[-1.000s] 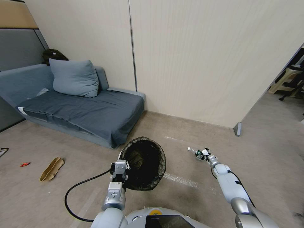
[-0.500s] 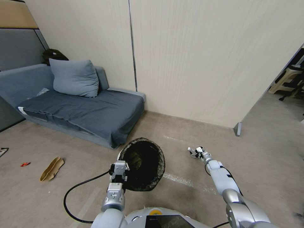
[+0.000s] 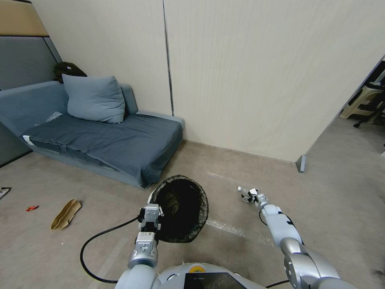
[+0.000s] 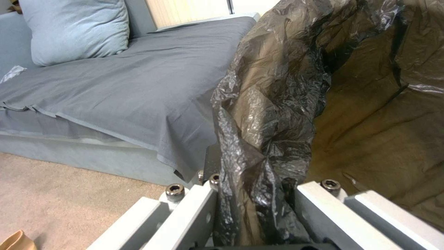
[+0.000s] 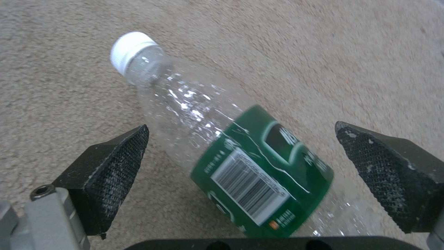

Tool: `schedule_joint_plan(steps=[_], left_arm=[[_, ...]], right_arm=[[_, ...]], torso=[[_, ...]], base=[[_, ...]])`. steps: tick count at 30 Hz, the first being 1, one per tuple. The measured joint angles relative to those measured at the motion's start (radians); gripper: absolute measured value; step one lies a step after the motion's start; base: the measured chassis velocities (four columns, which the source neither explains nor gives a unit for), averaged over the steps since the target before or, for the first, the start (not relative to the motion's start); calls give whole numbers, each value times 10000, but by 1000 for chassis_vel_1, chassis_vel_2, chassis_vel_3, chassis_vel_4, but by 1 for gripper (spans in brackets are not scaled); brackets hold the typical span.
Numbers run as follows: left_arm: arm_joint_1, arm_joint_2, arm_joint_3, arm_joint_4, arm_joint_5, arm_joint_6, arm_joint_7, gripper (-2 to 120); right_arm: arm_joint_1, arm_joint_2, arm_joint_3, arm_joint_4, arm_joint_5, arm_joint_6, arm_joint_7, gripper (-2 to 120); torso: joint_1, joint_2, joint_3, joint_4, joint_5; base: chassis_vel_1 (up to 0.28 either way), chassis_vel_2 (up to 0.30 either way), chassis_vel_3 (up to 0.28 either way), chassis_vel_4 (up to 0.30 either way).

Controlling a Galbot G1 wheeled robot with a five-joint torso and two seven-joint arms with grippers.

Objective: Pick up the trash bin, then pick up the garbage from the floor and place it into the trash bin.

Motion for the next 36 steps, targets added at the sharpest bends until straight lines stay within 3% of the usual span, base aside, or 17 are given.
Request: schedule_joint_plan(steps=[9, 13, 17, 21, 23, 27, 36], left_arm=[[55, 19, -56, 2, 0, -8, -18, 1], [25, 22, -28, 12, 0, -19, -26, 1], [18, 26, -16, 27, -1, -21, -32, 1], [19, 24, -24, 30, -1, -25, -37, 1], [19, 17, -14, 35, -4, -32, -44, 1], [7, 17, 7, 40, -7, -37, -48, 1], [10, 16, 20, 43, -12, -39, -50, 1]], right_arm=[[-45, 164, -73, -88, 788, -804, 46, 99], [-147, 423, -92, -91, 618, -900, 43, 86], [-140, 566, -77, -192, 462, -865, 40, 69], [-139, 604, -83, -203, 396, -851, 2, 61], [-154, 652, -93, -203, 337, -836, -18, 48], [-185, 679, -104, -168, 323, -816, -13, 37], [-226, 652, -130, -72, 344, -814, 61, 33]], torso=[[-1, 0, 0, 0, -3], [0, 0, 0, 2, 7], [-2, 1, -1, -6, -12], [-2, 1, -1, -6, -12], [-3, 1, -2, -1, -6], [-2, 1, -1, 3, -1], [-1, 1, 0, 7, 7]], base=[[0, 0, 0, 0], [0, 0, 0, 0], [0, 0, 0, 0], [0, 0, 0, 0], [0, 0, 0, 0], [0, 0, 0, 0], [0, 0, 0, 0]])
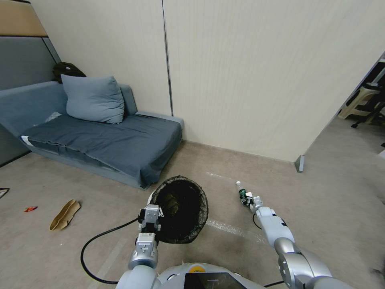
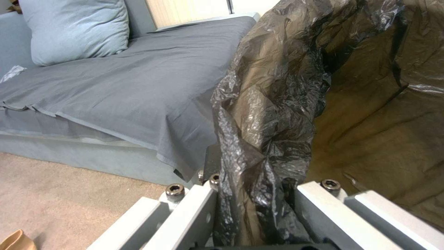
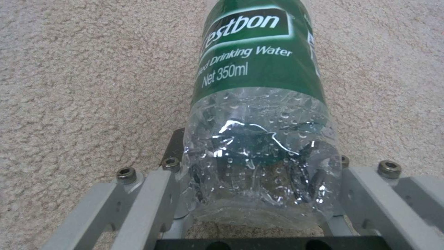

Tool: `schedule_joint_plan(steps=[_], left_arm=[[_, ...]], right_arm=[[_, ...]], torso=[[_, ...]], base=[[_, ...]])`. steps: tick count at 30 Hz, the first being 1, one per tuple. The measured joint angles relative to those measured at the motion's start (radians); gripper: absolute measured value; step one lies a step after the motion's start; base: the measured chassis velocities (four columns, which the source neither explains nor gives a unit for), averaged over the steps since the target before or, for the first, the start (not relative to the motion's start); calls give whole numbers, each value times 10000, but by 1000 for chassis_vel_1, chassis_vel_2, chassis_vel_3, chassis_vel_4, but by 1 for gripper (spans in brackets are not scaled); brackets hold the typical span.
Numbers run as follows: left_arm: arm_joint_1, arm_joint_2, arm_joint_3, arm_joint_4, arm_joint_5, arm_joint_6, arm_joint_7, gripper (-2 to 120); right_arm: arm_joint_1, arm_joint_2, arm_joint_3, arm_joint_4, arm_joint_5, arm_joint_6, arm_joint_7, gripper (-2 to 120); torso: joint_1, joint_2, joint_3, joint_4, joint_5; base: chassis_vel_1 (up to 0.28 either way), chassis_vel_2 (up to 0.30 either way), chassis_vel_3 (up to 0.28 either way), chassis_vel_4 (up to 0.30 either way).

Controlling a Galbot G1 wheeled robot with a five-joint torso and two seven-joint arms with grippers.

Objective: Pick up the trash bin, then pick up the garbage from the floor and place it into the trash bin.

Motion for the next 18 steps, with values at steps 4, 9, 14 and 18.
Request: schedule_joint_plan(steps=[4, 9, 14, 18], left_arm=[[2, 0, 0, 9, 0, 0, 0, 1], [-15, 4, -2, 62, -5, 0, -3, 1], [-84, 27, -11, 116, -115, 9, -3, 1], [-93, 41, -49, 137, -187, 44, 0, 1]], right_arm=[[-76, 10, 18, 59, 0, 112, 118, 33], [-528, 17, 37, 813, 198, 471, 334, 33], [-1743, 130, -46, 2684, 769, 1470, 548, 33], [-2385, 201, -56, 3793, 910, 2005, 663, 33]], torso=[[1, 0, 0, -2, 0], [2, -1, 3, -8, 2], [2, -1, 2, -7, 0], [2, -1, 2, -7, -7]], base=[[0, 0, 0, 0], [0, 0, 0, 0], [0, 0, 0, 0], [0, 0, 0, 0]])
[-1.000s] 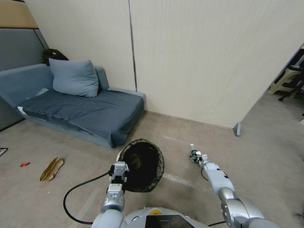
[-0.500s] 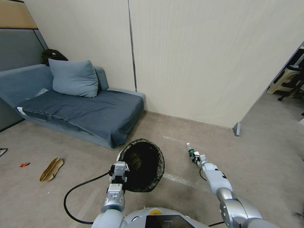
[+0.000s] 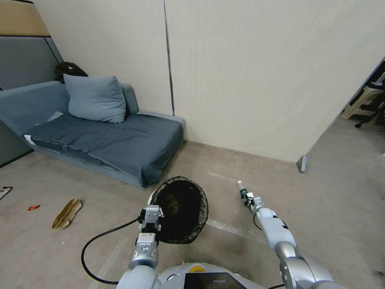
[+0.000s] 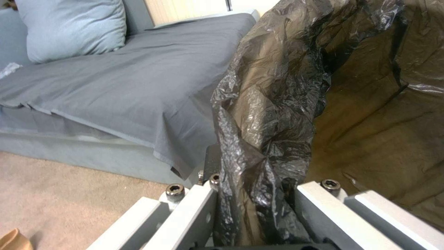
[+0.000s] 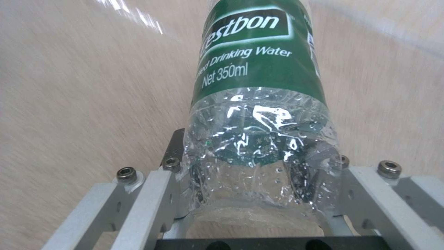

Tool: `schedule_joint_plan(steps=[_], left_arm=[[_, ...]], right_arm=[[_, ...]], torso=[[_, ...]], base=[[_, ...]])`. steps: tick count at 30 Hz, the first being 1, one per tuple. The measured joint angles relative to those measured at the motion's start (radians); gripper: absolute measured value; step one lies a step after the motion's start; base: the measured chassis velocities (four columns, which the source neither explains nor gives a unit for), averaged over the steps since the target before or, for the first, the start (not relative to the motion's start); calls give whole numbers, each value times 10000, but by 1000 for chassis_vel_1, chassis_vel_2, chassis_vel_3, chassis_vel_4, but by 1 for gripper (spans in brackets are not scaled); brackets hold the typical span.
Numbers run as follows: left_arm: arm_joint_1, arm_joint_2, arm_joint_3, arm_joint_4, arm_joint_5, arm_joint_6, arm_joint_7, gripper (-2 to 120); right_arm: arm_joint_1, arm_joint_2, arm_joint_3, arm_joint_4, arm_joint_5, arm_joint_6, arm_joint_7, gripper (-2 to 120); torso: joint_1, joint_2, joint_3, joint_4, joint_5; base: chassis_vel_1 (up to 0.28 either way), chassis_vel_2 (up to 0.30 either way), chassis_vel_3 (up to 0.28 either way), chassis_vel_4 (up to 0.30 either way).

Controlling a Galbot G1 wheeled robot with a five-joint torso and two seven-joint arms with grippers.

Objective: Pick up the trash bin, then pick up the garbage from the floor and place it into the trash bin.

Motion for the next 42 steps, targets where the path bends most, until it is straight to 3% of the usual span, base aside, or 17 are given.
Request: schedule_joint_plan(steps=[4, 6, 8, 9, 12, 15, 18, 22, 30, 34, 42], left_arm=[[-19, 17, -72, 22, -83, 27, 6, 1], [-25, 17, -77, 34, -95, 31, 6, 1], [-54, 24, -74, 78, -158, 48, 6, 1], [-54, 24, -74, 78, -158, 48, 6, 1], [-90, 44, -15, 140, -259, 96, 11, 1], [-107, 47, 23, 179, -289, 112, 11, 1], [-177, 70, 120, 262, -343, 145, 13, 1], [-285, 109, 210, 332, -408, 168, 18, 1], [-462, 106, 423, 452, -442, 171, 23, 1], [-514, 74, 491, 484, -441, 171, 28, 1], [-490, 31, 476, 487, -397, 171, 36, 1]], right_arm=[[-1039, 125, 4, 2440, 248, 511, 97, 33], [-1177, 139, 5, 2810, 272, 558, 99, 33], [-1839, 170, -1, 4606, 424, 715, 100, 33], [-1839, 170, -1, 4606, 424, 715, 100, 33], [-2787, 184, -37, 6668, 709, 893, -24, 33], [-3235, 167, -69, 7590, 842, 994, -155, 33], [-4316, 6, -248, 9619, 1193, 1341, -756, 33], [-5056, -296, -555, 10770, 1506, 1686, -1640, 33], [-6081, -1214, -1843, 11898, 1613, 1694, -1995, 33], [-6308, -1415, -2606, 11496, 1180, 1784, -1917, 33], [-6387, -1110, -3097, 10667, 693, 2178, -1816, 33]], torso=[[0, 0, -1, 1, 0], [-1, 0, -1, 3, 2], [-1, 1, -2, 6, -4], [-1, 1, -2, 6, -4], [-1, 0, -2, 0, 0], [-1, 0, -2, -1, 2], [-1, 1, -2, 1, -2], [-1, 0, -3, 2, 1], [-2, 1, -2, 1, -1], [-1, 1, -2, 1, 3], [-1, 1, -2, 2, 1]], base=[[0, 0, 0, 0], [0, 0, 0, 0], [0, 0, 0, 0], [0, 0, 0, 0], [0, 0, 0, 0], [0, 0, 0, 0], [0, 0, 0, 0], [0, 0, 0, 0], [0, 0, 0, 0], [0, 0, 0, 0], [0, 0, 0, 0]])
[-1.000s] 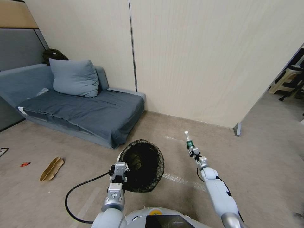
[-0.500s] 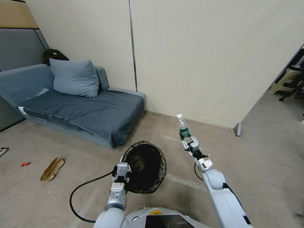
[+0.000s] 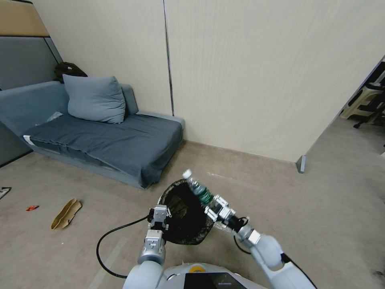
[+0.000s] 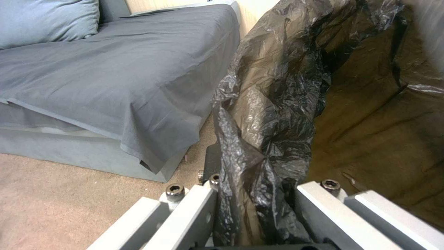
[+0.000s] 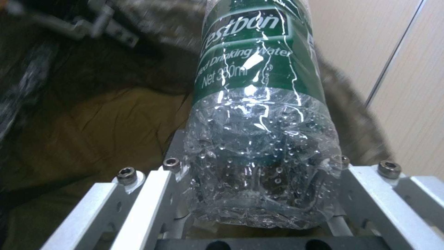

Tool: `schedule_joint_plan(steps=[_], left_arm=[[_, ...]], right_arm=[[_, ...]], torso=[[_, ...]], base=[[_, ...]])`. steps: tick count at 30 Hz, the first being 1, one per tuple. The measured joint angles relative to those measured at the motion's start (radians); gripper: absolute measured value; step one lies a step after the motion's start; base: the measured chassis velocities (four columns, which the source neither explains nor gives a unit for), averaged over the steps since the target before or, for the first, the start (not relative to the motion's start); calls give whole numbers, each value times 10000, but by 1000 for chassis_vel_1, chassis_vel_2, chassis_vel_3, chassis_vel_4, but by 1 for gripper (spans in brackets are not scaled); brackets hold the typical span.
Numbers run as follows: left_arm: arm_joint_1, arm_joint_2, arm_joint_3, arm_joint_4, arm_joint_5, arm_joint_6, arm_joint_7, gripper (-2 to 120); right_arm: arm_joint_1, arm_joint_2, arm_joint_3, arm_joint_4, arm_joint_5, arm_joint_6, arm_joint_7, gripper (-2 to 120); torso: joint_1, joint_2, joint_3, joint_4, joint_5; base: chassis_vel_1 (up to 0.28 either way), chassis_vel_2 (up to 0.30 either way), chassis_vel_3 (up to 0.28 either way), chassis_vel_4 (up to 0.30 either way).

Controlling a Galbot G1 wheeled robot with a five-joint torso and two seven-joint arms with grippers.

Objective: Pick up the trash bin, then pick up the garbage from the floor and place it into the trash bin.

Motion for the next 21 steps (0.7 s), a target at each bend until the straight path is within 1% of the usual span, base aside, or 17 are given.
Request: schedule_joint_plan(steps=[8, 21], left_arm=[[-31, 0, 18, -15, 0, 0, 9, 1], [-62, 0, 107, -16, 4, 1, 8, 1]], right_arm=[[122, 397, -174, -470, -252, 75, 86, 33], [267, 591, -156, -845, -589, 42, 341, 34]], torso=[[0, -1, 0, 0, -1], [0, 0, 0, 0, 0]], base=[[0, 0, 0, 0], [0, 0, 0, 0]])
